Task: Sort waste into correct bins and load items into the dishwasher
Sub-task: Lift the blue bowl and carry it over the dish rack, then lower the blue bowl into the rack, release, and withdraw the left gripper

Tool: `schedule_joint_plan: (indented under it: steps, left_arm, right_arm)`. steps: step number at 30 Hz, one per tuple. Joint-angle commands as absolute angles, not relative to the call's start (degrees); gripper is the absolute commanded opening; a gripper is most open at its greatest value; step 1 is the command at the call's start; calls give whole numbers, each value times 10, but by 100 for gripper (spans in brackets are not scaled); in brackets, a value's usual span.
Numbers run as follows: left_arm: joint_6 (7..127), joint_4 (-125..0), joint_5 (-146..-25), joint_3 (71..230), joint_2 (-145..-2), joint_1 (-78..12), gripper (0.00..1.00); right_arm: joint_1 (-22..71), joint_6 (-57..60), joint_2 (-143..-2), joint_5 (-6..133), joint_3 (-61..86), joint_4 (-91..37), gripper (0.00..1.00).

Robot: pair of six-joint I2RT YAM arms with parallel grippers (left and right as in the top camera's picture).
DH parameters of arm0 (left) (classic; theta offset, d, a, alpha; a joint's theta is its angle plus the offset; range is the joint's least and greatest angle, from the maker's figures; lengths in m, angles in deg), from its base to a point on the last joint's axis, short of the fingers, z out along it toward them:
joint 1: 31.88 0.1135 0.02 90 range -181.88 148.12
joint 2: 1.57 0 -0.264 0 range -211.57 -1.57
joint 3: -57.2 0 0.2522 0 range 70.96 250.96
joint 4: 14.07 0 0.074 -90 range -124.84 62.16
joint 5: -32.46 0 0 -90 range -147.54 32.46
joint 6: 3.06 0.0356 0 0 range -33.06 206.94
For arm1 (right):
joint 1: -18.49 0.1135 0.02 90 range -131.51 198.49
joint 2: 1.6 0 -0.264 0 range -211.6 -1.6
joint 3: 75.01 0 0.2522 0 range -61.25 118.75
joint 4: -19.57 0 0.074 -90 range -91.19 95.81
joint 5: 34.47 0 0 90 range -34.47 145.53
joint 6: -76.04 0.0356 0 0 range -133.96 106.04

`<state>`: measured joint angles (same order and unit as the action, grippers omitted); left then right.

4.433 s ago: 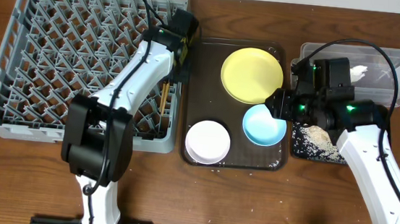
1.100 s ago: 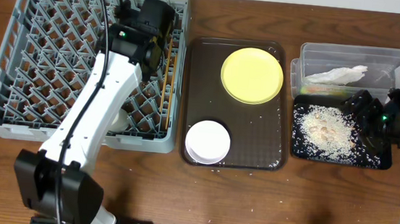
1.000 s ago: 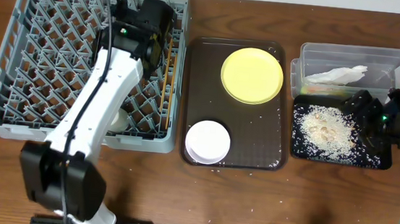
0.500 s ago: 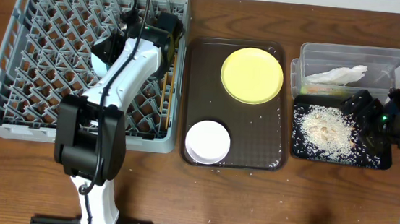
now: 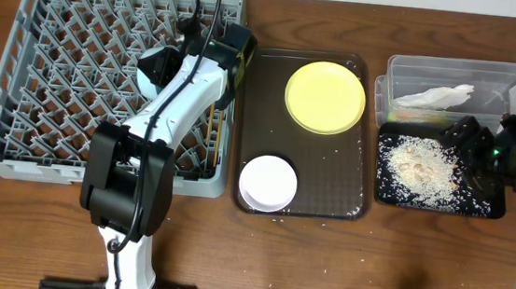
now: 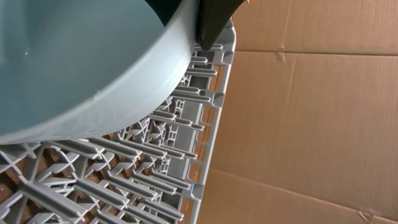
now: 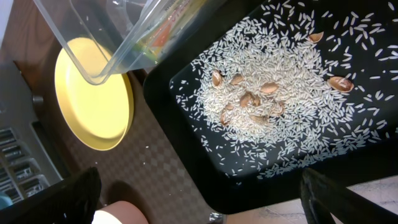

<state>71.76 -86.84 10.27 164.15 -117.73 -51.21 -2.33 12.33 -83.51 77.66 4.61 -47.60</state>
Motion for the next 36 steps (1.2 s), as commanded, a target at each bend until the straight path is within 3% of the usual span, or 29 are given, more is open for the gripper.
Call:
schedule_joint_plan:
  steps: [1, 36]
  left_arm:
    - [695, -876, 144, 1638, -1184, -508, 7]
    - [677, -798, 206, 1577, -1183, -508, 8]
  right_arm:
    - [-21, 117, -834, 780, 45, -478, 99]
    - [-21, 117, -834, 780, 45, -478, 99]
